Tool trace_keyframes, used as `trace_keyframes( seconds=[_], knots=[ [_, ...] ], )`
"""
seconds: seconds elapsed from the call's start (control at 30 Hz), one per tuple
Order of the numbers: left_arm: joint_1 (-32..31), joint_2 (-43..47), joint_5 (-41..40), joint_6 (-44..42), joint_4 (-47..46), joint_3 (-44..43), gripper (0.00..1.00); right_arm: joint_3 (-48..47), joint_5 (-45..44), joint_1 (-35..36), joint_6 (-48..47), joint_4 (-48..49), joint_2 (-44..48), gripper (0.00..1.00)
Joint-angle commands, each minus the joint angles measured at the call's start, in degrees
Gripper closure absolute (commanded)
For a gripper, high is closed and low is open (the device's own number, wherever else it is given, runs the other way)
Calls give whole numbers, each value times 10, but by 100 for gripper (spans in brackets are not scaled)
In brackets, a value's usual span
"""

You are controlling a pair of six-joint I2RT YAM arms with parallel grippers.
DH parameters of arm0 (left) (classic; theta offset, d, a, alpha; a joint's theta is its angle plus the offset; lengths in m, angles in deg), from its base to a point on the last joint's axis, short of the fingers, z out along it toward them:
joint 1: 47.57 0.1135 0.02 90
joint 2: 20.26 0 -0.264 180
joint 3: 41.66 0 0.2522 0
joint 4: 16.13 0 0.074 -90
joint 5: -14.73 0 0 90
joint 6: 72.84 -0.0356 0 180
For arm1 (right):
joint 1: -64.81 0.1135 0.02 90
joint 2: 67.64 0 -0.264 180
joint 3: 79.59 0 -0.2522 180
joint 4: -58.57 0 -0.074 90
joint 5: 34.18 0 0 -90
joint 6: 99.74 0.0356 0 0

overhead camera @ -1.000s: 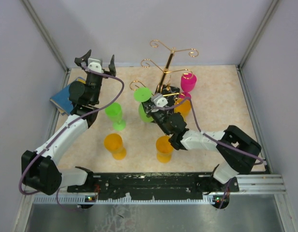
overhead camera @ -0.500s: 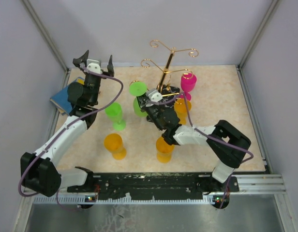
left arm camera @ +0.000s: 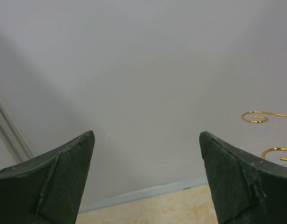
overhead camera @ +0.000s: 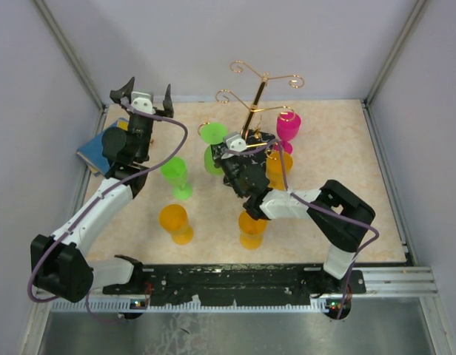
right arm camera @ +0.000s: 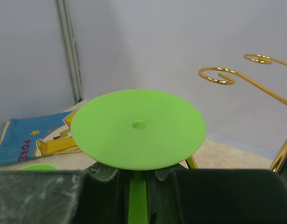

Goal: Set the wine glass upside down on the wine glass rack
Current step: Turn the wine glass upside down at the wine rack.

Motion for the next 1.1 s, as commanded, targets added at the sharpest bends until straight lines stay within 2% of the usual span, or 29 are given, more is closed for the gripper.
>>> trace_keyframes(
  seconds=[0.0,0.13,0.83,1.07],
  knots=[
    [3,8,-5,-4,-14,5,1,-27,-49,-1,2,43,3,95],
    [3,5,-3,-4,-13,3,1,-26,-53,-3,11,43,4,91],
    [4,10,0,2,-7,9,1,-70,-63,-12,19,13,-10,91],
    [3,11,-2,-1,-7,12,1,-86,-46,-13,20,-1,-22,84]
  ],
)
